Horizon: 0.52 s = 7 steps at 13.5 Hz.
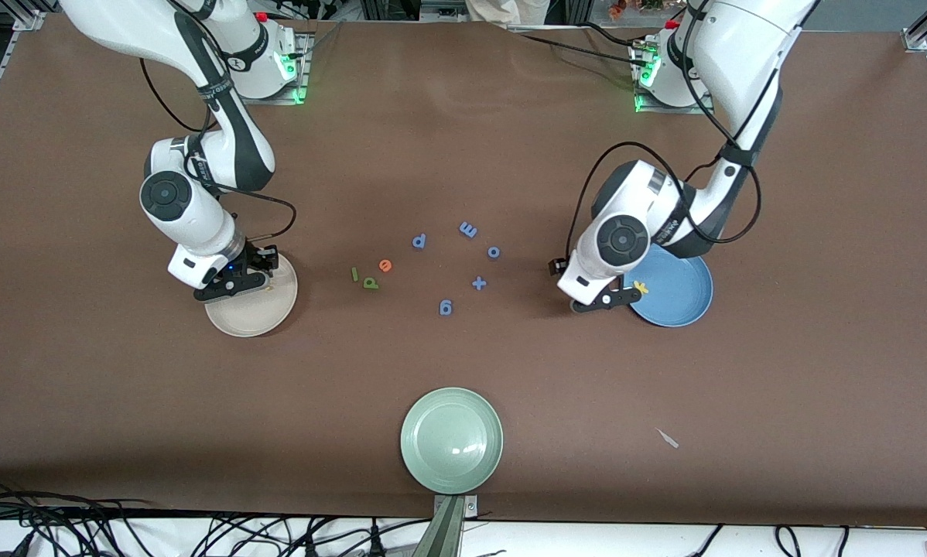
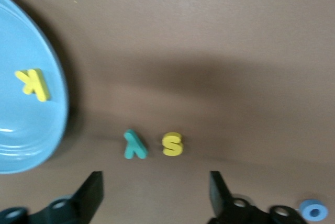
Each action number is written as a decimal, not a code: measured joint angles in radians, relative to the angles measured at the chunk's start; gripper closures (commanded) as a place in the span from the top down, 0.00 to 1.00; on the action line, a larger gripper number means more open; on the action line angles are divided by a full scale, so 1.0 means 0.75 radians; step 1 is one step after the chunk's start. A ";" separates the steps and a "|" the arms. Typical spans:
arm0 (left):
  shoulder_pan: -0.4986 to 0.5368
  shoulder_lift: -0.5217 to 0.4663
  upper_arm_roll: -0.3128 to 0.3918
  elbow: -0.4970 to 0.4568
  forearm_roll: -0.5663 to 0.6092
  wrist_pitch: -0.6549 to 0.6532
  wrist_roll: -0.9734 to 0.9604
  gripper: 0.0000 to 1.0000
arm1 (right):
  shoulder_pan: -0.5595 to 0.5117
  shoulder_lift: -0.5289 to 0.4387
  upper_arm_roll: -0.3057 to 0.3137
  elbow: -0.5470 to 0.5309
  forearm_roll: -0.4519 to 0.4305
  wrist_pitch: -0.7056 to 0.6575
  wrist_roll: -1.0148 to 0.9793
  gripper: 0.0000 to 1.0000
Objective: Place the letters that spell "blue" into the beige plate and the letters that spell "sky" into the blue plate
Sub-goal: 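Grasp the yellow s with the left gripper while the right gripper grasps the l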
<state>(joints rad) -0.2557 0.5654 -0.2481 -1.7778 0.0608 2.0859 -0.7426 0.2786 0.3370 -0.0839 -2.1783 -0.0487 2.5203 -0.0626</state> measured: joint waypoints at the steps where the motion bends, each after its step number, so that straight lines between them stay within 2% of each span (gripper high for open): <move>1: -0.001 0.007 0.000 -0.003 0.000 0.021 -0.008 0.65 | 0.002 0.000 0.003 0.000 0.001 0.000 0.000 0.76; 4: -0.002 0.038 -0.001 -0.022 0.000 0.097 -0.023 0.65 | 0.003 0.002 0.047 0.017 0.008 0.000 0.086 0.76; 7: -0.003 0.060 -0.001 -0.031 0.000 0.135 -0.024 0.65 | 0.014 0.045 0.175 0.075 0.009 -0.002 0.328 0.76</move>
<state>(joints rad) -0.2576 0.6106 -0.2490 -1.8013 0.0608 2.1869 -0.7604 0.2887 0.3710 0.0471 -2.1220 -0.0419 2.5187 0.1835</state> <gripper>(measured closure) 0.344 0.242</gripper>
